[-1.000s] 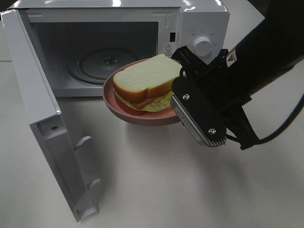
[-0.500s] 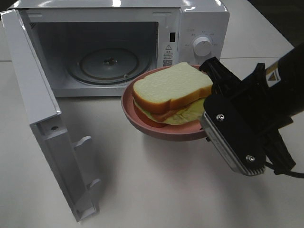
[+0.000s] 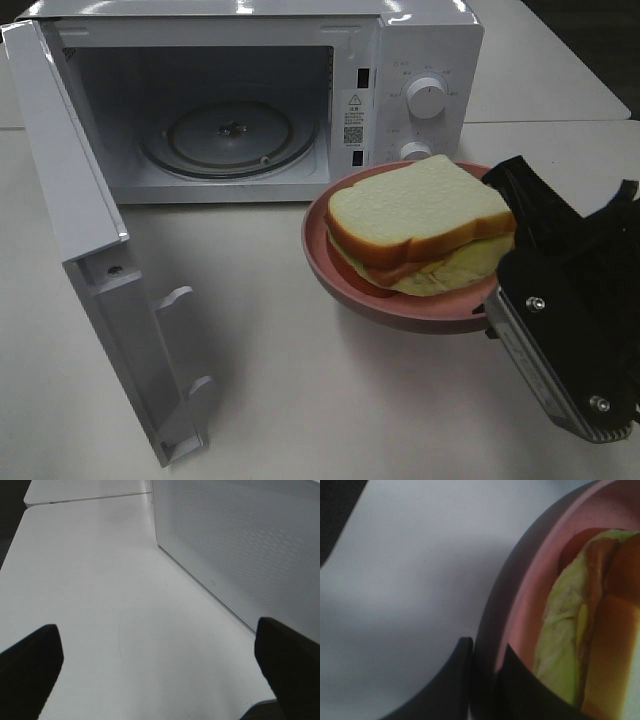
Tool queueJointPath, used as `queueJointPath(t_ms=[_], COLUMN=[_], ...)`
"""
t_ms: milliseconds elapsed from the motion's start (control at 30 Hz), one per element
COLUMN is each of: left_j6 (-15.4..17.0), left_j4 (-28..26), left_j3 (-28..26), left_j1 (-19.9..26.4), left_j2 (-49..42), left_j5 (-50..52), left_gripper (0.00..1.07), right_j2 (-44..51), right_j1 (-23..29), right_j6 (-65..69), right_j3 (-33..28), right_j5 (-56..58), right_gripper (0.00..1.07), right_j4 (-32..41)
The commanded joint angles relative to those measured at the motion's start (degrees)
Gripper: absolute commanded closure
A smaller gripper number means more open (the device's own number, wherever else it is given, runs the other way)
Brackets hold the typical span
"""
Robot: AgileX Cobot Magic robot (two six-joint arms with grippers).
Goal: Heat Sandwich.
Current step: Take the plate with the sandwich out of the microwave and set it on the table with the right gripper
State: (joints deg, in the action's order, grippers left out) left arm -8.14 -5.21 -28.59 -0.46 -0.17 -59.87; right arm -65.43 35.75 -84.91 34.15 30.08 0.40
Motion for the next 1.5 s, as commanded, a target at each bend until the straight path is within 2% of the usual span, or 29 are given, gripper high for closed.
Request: queueJointPath(t_ms=[33, 433, 567, 633, 800, 1067, 1267, 1500], left_j6=[0.1, 0.1, 0.1, 0.1, 0.1, 0.1, 0.1, 0.1], left_j4=[-0.2, -0.2, -0.2, -0.2, -0.2, -0.2, -0.2, -0.2], left_j3=[0.0, 0.0, 0.0, 0.0, 0.0, 0.0, 0.0, 0.0], left_j1=[0.2, 0.2, 0.2, 0.2, 0.2, 0.2, 0.2, 0.2], left_j2=[-1.4, -1.4, -1.4, -1.4, -1.4, -1.4, -1.4, -1.4], left_j5=[0.3, 0.3, 0.3, 0.3, 0.3, 0.3, 0.3, 0.3], left_gripper=[0.03, 0.03, 0.03, 0.03, 0.03, 0.03, 0.03, 0.03], right_j2=[2.2, 3.0, 3.0, 3.0, 3.0, 2.3, 0.8, -5.4], right_j1=[-0.2, -0.2, -0.2, -0.2, -0.2, -0.2, -0.2, -0.2], right_j6=[7.0, 33.5, 42.3, 49.2, 61.5, 76.9, 85.3, 103.1], right_j3=[-1.4, -1.9, -1.9, -1.9, -1.9, -1.9, -1.9, -1.9], right_j5=[-1.5, -0.9, 0.6, 2.7, 5.5, 10.4, 12.5, 15.5], right_gripper=[1.07, 1.07, 1.07, 1.07, 1.07, 1.07, 1.07, 1.07], right_j4=[-5.2, -18.7, -24.3, -29.7, -36.0, -41.9, -43.8, -48.8])
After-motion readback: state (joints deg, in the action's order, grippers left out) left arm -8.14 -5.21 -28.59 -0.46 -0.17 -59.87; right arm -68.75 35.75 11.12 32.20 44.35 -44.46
